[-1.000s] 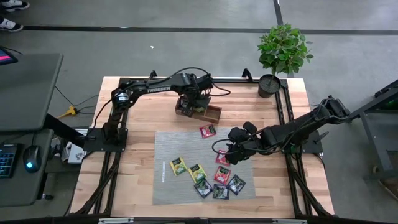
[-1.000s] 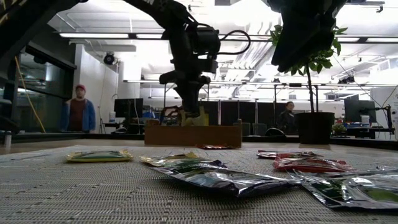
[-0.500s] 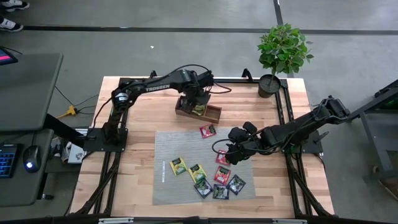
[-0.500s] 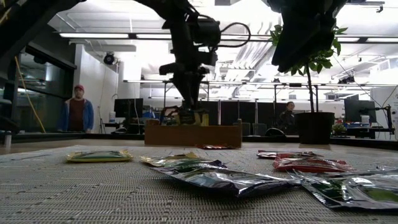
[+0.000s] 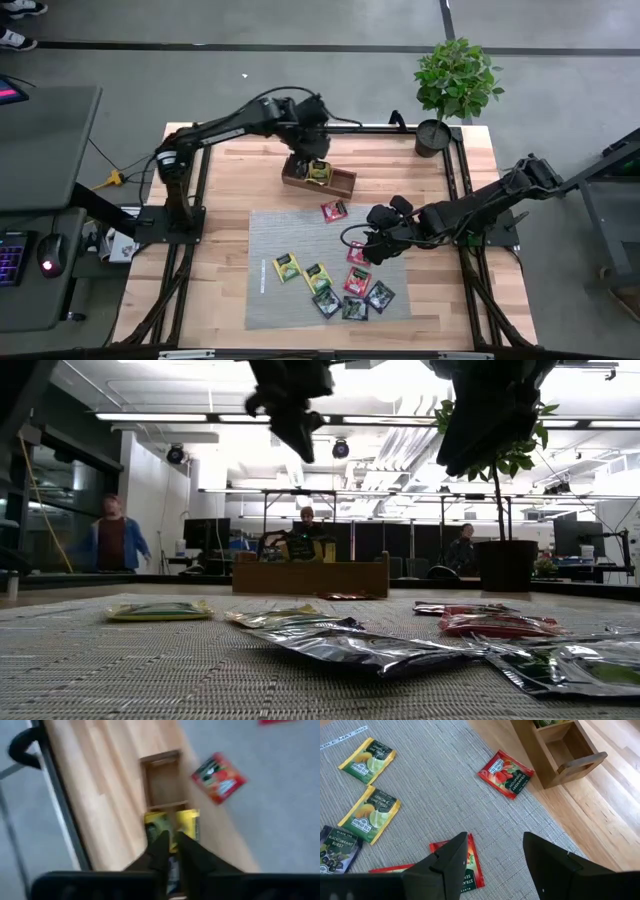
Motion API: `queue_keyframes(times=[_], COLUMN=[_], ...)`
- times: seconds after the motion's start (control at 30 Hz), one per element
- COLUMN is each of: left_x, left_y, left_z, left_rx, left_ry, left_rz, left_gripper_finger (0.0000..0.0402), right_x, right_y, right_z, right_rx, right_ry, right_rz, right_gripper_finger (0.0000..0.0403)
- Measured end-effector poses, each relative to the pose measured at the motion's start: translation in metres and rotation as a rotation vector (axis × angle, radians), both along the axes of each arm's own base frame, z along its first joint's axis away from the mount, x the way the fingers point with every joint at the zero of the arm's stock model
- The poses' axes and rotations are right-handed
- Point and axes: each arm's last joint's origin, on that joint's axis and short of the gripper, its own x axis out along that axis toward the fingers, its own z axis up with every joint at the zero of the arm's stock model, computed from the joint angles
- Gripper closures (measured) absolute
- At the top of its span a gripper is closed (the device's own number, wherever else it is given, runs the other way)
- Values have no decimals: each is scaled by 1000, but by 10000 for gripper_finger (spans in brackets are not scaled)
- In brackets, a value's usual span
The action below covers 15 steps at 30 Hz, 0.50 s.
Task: Pick & Place Tea
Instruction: Put the yellow tea bag into the middle section of the wooden organizer
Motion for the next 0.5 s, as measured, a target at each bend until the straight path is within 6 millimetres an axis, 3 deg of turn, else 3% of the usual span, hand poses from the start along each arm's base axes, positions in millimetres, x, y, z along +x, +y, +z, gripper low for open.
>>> queue_keyframes(times=[0.17,0.3,0.4,0.5], left_x=[-27,-58,-90,-106], left_y=[-32,-61,-83,-106], left_z=[-12,-40,-73,-99], left_rx=[-25,-90,-180,-312], left_ry=[6,-43,-61,-198], left_rz=[-7,50,150,236], left_gripper_finger=[392,398,400,400], right_x=[0,5,13,21], right_y=[0,2,2,-1], right_z=[0,3,7,12], right_rx=[-11,-22,-30,-39], right_ry=[2,-41,-107,-174], right_rz=[21,59,92,122], right_gripper_finger=[214,214,214,214])
